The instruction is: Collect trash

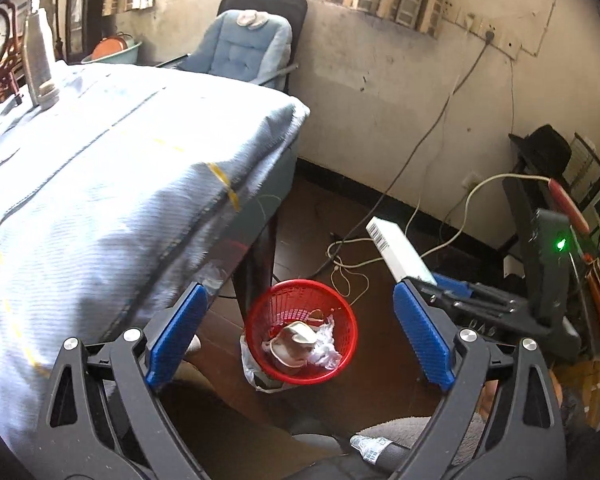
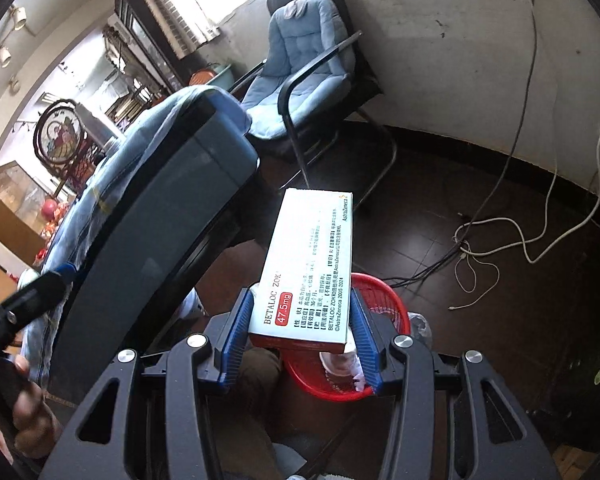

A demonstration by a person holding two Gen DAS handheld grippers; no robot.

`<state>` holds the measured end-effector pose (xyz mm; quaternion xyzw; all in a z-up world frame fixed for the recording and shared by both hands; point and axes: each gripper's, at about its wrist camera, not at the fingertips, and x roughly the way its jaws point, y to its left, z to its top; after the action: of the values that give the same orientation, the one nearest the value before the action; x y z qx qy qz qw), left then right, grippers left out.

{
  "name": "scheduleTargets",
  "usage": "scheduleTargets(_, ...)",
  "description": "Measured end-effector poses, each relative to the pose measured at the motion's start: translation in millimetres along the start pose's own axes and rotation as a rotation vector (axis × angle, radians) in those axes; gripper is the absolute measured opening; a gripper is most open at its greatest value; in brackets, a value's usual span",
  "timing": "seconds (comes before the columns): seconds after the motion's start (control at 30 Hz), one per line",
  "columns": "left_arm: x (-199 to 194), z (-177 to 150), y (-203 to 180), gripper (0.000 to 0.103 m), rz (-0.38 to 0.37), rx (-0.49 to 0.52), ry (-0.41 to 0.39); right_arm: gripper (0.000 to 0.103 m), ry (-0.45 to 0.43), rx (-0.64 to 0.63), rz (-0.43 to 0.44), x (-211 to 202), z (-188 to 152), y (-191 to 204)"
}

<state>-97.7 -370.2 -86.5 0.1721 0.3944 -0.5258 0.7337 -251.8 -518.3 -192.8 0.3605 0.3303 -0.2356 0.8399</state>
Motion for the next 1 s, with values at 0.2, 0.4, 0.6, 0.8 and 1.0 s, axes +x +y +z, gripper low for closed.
scheduleTargets(0.2, -6, -3, 9, 0.092, 0.013, -0.022, -0.006, 0.048, 0.043, -0.007, 0.011, 15, -2, 3)
scheduleTargets(0.4, -7, -2, 13, 0.092, 0.022, -0.035, -0.008, 0.048, 0.084, -0.021, 0.01, 32, -5, 6)
scheduleTargets(0.6, -9, -2, 14, 0.092, 0.033, -0.033, -0.009, 0.057, 0.09, -0.003, 0.005, 38, -6, 4)
scheduleTargets(0.8, -9, -2, 17, 0.092, 0.026, -0.051, -0.009, 0.057, 0.063, -0.005, -0.015, 30, -4, -1)
scheduleTargets(1.0, -12, 0, 14, 0.092, 0.042, -0.03, -0.026, 0.057, 0.04, 0.01, -0.019, 21, -3, -5)
